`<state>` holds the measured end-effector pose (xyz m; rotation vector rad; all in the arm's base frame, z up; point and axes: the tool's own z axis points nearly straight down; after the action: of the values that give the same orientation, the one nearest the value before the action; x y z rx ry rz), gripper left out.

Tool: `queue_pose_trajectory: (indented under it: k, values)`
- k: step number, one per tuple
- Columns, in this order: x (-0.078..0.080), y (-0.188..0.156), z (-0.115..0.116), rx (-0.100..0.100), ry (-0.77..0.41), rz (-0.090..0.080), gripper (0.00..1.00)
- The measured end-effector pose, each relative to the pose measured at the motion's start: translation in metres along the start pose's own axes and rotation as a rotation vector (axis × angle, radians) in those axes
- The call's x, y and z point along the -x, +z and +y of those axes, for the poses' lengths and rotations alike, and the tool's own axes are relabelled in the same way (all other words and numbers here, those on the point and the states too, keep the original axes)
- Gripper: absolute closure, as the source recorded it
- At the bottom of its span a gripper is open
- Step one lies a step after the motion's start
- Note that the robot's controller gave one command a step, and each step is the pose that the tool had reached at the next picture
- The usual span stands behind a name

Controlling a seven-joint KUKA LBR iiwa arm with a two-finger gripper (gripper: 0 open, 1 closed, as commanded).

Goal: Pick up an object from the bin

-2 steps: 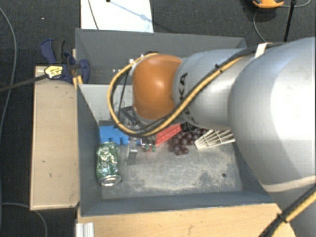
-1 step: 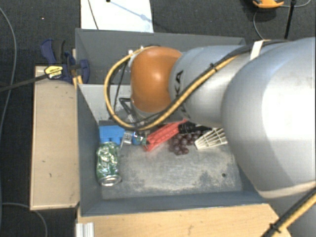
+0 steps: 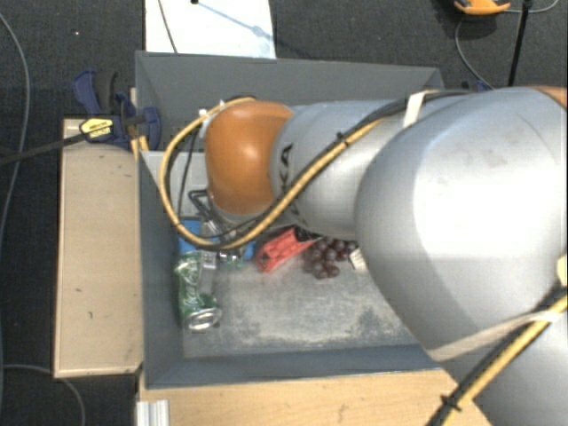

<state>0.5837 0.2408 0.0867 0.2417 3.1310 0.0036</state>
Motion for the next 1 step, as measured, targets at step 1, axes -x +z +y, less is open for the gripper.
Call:
queue_pose_trajectory:
  k: [1]
  values:
    - [0.0026, 0.0074, -0.0206, 0.015, 0.188, 0.014, 1.00]
